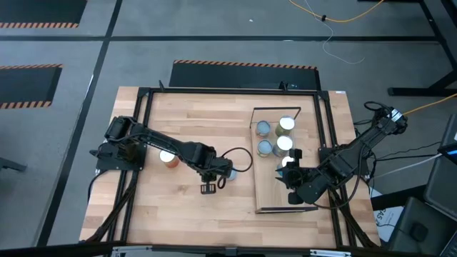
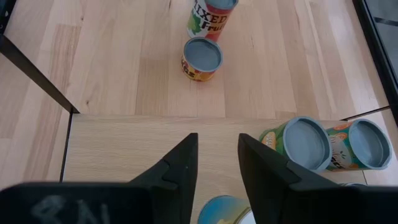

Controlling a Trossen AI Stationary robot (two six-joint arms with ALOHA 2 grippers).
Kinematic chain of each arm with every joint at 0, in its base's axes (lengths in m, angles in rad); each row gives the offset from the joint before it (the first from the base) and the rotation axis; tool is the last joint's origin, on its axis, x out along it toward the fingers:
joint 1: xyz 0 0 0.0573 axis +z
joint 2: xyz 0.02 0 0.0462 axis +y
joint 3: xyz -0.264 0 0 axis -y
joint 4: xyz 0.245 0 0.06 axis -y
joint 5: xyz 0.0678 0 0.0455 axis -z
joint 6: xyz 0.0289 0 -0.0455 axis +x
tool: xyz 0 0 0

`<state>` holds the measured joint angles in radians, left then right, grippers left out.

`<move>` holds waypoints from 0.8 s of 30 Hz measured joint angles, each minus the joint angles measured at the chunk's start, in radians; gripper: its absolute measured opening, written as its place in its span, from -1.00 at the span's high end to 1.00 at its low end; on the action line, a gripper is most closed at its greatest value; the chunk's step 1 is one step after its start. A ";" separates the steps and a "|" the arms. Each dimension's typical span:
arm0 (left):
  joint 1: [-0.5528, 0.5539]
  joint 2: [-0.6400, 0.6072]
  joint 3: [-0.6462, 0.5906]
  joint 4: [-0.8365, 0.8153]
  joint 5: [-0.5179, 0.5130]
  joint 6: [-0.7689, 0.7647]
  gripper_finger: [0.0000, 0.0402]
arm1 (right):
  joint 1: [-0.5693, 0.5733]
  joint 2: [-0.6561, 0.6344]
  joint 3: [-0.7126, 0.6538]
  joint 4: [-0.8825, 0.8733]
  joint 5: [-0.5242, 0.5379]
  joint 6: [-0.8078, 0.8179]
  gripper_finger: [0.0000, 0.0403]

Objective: Pick and place cans onto a shelf
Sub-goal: Put the canned mixed fruits on the shelf

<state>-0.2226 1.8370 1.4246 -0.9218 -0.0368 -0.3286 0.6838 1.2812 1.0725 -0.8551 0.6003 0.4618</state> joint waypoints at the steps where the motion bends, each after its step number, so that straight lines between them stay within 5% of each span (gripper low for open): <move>1: 0.000 0.000 0.000 0.000 0.000 0.000 0.63 | 0.000 0.000 0.000 0.000 0.000 0.000 0.41; 24: 0.003 -0.015 -0.001 0.011 -0.006 -0.001 0.50 | 0.000 0.000 0.000 0.023 0.001 0.000 0.41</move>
<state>-0.2199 1.8223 1.4239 -0.9111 -0.0430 -0.3299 0.6835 1.2816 1.0725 -0.8324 0.6010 0.4614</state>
